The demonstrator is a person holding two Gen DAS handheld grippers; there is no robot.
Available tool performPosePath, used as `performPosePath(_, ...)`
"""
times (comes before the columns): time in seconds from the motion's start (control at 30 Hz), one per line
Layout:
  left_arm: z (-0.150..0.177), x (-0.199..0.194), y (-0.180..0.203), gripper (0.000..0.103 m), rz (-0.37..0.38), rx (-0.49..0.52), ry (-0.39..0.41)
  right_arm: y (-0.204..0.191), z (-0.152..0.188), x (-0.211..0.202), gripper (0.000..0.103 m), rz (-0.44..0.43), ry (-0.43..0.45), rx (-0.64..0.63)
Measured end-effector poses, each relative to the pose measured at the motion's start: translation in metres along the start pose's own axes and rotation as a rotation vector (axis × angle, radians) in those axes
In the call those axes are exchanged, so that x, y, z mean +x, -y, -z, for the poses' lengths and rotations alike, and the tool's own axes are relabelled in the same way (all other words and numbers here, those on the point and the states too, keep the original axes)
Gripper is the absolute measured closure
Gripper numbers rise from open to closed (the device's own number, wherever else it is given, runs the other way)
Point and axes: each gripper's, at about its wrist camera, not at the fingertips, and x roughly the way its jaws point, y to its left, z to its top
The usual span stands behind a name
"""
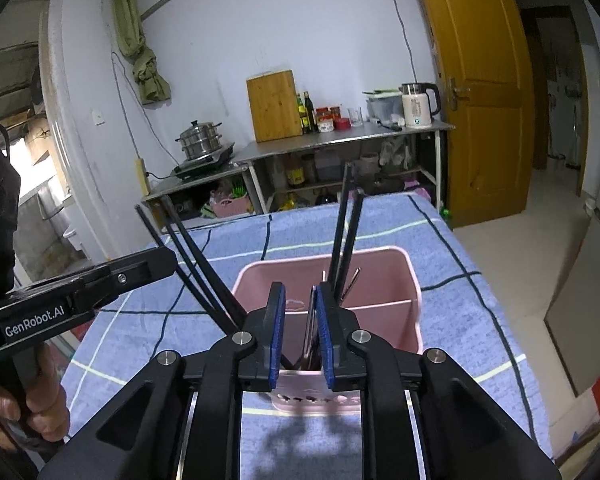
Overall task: Organize utensils
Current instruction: 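Lower both chopsticks into the pink holder and open both tools, then move both open tools back over the pale wooden chopsticks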
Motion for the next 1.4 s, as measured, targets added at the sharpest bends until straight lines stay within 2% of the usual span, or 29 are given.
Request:
performPosePath(0.4, 0.006, -0.044, -0.009, 0.081, -0.025, 0.001, 0.064, -0.006, -0.001, -0.038, 0.086, -0.002, 0.064, -0.010)
performPosePath(0.67, 0.032, -0.068, -0.024, 0.081, -0.095, 0.002, 0.076, -0.014, 0.011, -0.052, 0.086, -0.029, 0.077, -0.020)
performPosePath(0.93, 0.065, -0.083, -0.044, 0.081, -0.137, -0.040, 0.071, -0.032, 0.035, -0.052, 0.086, -0.072, 0.048, -0.044)
performPosePath(1.1, 0.085, -0.079, -0.057, 0.081, -0.149, -0.084, 0.041, -0.043, 0.050, -0.041, 0.086, -0.099, 0.006, -0.060)
performPosePath(1.4, 0.124, -0.047, -0.082, 0.081, -0.177, -0.160, -0.066, -0.060, 0.075, -0.016, 0.086, -0.131, -0.074, -0.081)
